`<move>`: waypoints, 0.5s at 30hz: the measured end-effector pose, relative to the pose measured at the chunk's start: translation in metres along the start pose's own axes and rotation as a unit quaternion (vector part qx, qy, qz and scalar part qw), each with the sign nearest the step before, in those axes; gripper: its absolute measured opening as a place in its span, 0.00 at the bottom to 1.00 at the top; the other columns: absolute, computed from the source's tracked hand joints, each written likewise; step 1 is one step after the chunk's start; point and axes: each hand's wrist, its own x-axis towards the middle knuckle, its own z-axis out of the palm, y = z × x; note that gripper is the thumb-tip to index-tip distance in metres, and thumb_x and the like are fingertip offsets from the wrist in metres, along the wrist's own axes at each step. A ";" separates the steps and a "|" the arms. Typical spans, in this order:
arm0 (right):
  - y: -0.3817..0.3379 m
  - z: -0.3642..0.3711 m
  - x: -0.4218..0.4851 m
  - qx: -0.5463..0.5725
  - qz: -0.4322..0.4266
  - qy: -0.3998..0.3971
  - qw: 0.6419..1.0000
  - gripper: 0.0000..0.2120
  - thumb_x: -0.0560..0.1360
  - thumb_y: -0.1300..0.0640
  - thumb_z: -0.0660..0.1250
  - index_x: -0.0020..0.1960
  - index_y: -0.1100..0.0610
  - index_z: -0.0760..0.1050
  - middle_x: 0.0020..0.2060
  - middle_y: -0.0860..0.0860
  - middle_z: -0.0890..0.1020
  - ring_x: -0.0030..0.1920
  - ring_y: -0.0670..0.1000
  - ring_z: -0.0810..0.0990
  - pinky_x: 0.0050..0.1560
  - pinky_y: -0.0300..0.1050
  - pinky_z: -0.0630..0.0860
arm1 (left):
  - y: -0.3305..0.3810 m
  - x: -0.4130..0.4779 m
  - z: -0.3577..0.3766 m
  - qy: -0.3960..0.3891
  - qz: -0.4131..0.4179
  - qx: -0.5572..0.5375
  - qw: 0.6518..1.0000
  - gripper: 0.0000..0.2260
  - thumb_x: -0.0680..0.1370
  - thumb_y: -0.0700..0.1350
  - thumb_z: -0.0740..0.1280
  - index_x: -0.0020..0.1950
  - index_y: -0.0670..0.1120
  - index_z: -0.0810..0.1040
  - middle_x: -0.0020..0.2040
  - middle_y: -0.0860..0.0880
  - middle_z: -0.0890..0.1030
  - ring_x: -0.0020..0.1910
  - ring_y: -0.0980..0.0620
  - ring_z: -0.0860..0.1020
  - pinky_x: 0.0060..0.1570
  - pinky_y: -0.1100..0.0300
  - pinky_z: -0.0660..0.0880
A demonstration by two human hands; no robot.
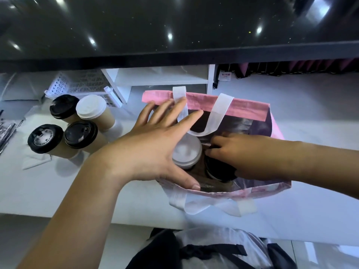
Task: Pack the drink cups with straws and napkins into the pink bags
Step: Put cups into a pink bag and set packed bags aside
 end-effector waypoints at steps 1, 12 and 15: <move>0.001 -0.001 0.000 0.002 -0.001 -0.002 1.000 0.26 0.72 0.60 0.66 0.69 0.50 0.69 0.61 0.50 0.72 0.59 0.56 0.76 0.57 0.51 0.76 | -0.001 0.000 0.000 0.000 0.000 -0.004 1.000 0.60 0.60 0.74 0.72 0.77 0.66 0.33 0.78 0.59 0.28 0.73 0.63 0.25 0.74 0.57 0.29; 0.014 -0.004 0.006 -0.001 -0.013 -0.008 1.000 0.25 0.70 0.61 0.67 0.66 0.49 0.72 0.63 0.50 0.74 0.63 0.55 0.75 0.59 0.52 0.76 | -0.002 -0.001 0.001 0.013 0.004 -0.020 1.000 0.58 0.61 0.72 0.72 0.78 0.66 0.35 0.78 0.60 0.29 0.72 0.65 0.25 0.72 0.61 0.27; 0.011 -0.007 0.002 -0.006 -0.007 -0.017 1.000 0.27 0.71 0.62 0.66 0.69 0.49 0.70 0.65 0.49 0.73 0.65 0.55 0.73 0.60 0.53 0.75 | -0.004 0.000 0.003 0.025 0.007 -0.019 0.999 0.58 0.61 0.72 0.72 0.78 0.66 0.36 0.79 0.60 0.30 0.73 0.64 0.26 0.72 0.61 0.28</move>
